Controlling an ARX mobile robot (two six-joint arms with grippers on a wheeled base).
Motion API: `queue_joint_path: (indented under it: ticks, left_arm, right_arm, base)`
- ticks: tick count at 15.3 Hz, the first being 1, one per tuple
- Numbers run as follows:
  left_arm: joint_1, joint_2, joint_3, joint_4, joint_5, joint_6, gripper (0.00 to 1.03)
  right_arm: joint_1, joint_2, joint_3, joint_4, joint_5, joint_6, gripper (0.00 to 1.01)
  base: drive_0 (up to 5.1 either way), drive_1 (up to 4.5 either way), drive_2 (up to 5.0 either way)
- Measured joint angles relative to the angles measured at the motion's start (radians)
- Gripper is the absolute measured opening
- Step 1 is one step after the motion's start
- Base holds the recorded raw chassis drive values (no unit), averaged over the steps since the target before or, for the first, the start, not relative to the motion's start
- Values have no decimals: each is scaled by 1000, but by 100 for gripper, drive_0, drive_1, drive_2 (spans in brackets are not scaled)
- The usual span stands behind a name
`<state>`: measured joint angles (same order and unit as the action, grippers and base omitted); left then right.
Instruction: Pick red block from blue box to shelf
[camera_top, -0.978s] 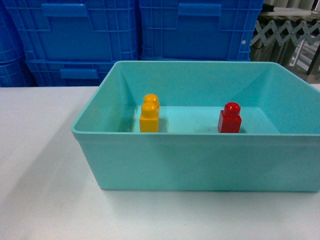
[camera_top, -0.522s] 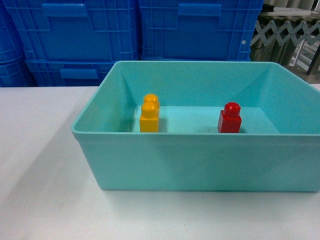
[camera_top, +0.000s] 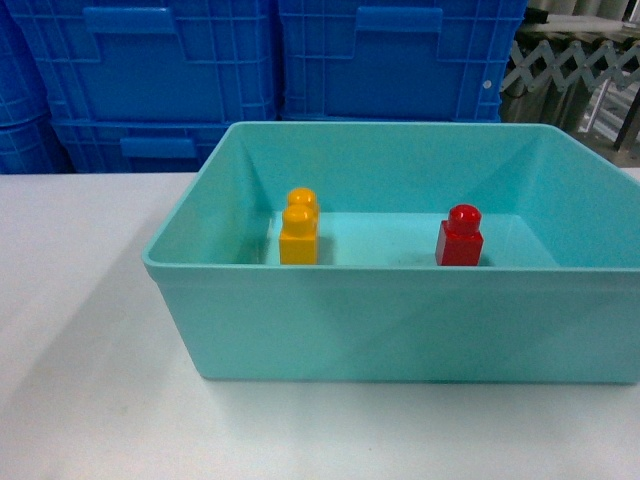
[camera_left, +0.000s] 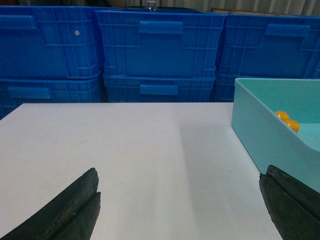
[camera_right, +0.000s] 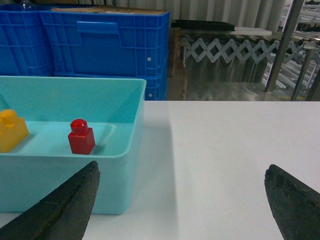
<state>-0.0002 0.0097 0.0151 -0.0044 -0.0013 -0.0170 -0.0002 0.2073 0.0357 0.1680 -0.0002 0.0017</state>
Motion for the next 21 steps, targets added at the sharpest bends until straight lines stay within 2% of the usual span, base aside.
queue_joint_path:
  ticks: [17,18,19,20,21]
  left_arm:
    - [0,0,0,0,0,0,98]
    - [0,0,0,0,-1,0,98]
    - [0,0,0,1,2,0,98]
    - [0,0,0,0,0,0,98]
    - [0,0,0,0,0,0,98]
  right_arm:
    - [0,0,0,0,0,0,98]
    - [-34,37,53,-174,-95,21,98]
    - [-74,124,106,-284,-176,44,98]
    - [-80,152,112,-316,-193,58,98]
    - [-77,161,111,-293,-199,59,98]
  base:
    - [0,0,0]
    - [0,0,0]
    - [0,0,0]
    - [0,0,0]
    - [0,0,0]
